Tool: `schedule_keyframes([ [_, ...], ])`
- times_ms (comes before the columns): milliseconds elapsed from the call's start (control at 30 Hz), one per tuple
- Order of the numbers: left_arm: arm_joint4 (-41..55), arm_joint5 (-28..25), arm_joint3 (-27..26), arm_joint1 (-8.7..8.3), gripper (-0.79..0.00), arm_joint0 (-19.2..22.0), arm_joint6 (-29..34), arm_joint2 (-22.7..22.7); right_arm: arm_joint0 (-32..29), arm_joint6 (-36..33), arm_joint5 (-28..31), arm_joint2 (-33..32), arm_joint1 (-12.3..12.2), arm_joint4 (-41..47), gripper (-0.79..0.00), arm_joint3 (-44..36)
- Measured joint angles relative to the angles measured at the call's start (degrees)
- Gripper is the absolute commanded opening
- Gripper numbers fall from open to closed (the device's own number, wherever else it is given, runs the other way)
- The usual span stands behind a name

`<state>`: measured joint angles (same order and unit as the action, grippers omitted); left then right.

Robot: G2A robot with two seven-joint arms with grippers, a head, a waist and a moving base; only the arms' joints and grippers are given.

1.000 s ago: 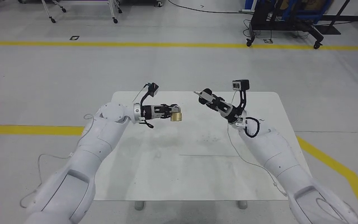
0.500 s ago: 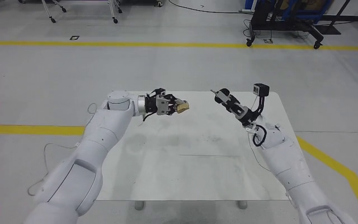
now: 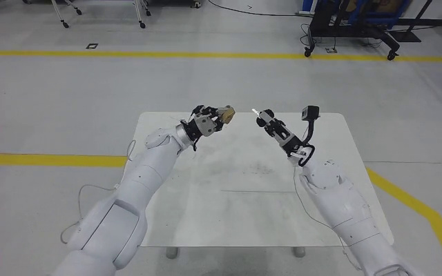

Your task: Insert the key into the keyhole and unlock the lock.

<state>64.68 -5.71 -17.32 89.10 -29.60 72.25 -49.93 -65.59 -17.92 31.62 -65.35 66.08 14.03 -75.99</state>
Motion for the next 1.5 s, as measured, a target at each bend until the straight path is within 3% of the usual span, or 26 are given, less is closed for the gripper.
schedule_keyframes([
  [300, -0.5, 1.1, -0.9, -0.05, -0.785, -0.9, -1.4, 0.1, 0.0, 0.2, 0.0, 0.0, 0.0, -0.6, -0.785, -0.1],
  [467, -6.4, -2.4, -5.6, -0.54, -0.785, -3.0, -12.2, 0.7, -1.5, -1.1, -4.0, -0.3, 0.1, 2.2, -0.785, -1.1],
  [700, -12.1, 1.4, -10.8, -0.58, -0.785, -4.5, -24.9, 1.4, -3.6, 0.2, -13.9, -1.0, 0.2, 3.5, -0.785, -2.2],
  [800, -12.9, 1.6, -12.3, -0.72, -0.785, -5.2, -25.4, 0.9, -4.7, 0.3, -17.1, -1.0, 0.4, 4.6, -0.785, -4.1],
  [1000, -13.9, 0.8, -13.9, -1.06, -0.785, -6.1, -24.1, -0.4, -6.1, -6.8, -20.9, -1.5, 0.6, 14.7, -0.785, -7.0],
  [1500, -19.5, -1.3, -16.5, -1.44, -0.785, -7.5, -25.5, -1.6, -6.0, 2.0, -19.4, 0.4, 2.0, 8.8, -0.785, -7.5],
])
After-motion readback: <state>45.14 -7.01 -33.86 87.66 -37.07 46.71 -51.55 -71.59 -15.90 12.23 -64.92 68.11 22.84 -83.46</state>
